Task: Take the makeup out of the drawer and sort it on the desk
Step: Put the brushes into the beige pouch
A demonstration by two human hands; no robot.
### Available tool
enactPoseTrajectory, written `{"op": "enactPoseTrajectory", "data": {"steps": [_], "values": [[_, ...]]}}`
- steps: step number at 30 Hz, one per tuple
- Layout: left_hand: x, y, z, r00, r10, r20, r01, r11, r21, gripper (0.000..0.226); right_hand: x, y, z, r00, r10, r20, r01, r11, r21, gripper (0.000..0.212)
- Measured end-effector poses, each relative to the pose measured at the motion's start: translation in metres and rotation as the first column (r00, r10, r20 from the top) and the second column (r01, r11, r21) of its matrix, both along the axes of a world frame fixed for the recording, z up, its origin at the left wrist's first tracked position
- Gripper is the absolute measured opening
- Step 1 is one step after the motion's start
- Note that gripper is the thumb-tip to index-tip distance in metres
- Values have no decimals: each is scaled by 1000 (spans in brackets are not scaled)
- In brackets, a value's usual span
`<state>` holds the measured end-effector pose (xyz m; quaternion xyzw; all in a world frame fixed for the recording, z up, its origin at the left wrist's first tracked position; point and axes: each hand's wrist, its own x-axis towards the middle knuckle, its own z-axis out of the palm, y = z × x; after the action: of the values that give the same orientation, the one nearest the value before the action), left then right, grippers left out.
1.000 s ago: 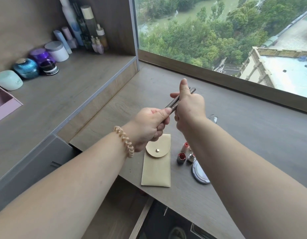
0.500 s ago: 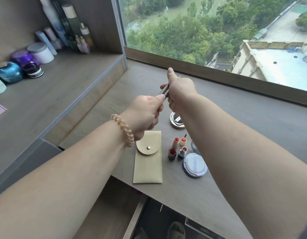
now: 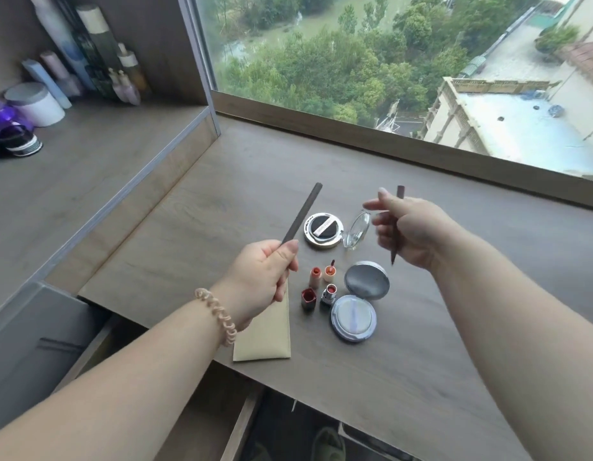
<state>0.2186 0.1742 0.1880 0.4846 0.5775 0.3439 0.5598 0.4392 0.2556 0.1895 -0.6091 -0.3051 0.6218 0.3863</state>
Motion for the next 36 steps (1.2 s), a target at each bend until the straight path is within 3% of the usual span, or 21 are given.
{"op": "enactPoseTrajectory", "data": {"steps": [6, 15, 19, 23, 26, 29, 33, 35, 36], "values": [[25, 12, 5, 968, -32, -247, 67, 988, 136, 35, -62, -25, 4, 962, 56, -266, -57, 998, 2, 37], [40, 7, 15, 929, -97, -356, 186, 956, 227, 47, -78, -25, 2, 998, -67, 5, 67, 997, -46, 36], [36, -25, 5, 888, -235, -395, 355, 897, 264, 54, -27, 2, 4, 925, -376, 60, 379, 924, -55, 27], [20, -48, -18, 972, -108, -210, 136, 983, 124, 45, 38, 14, 23, 842, -540, -5, 540, 842, -3, 35], [25, -34, -18, 998, -27, -53, 25, 999, -31, 45, 31, 11, 22, 897, -437, 73, 436, 899, 26, 42], [37, -25, -8, 998, -51, 21, 52, 998, -28, 38, 25, 1, 11, 893, -380, 241, 372, 925, 82, 47], [43, -28, -19, 997, -76, 33, 80, 989, -122, 28, 44, -24, -7, 783, -542, 306, 402, 816, 415, 37], [53, -38, -31, 993, -118, 11, 118, 970, -211, 22, 56, -43, -25, 732, -549, 404, 249, 767, 591, 23], [61, -44, -39, 986, -163, -12, 155, 954, -257, 18, 63, -54, -39, 699, -500, 510, 95, 773, 627, 14]]}}
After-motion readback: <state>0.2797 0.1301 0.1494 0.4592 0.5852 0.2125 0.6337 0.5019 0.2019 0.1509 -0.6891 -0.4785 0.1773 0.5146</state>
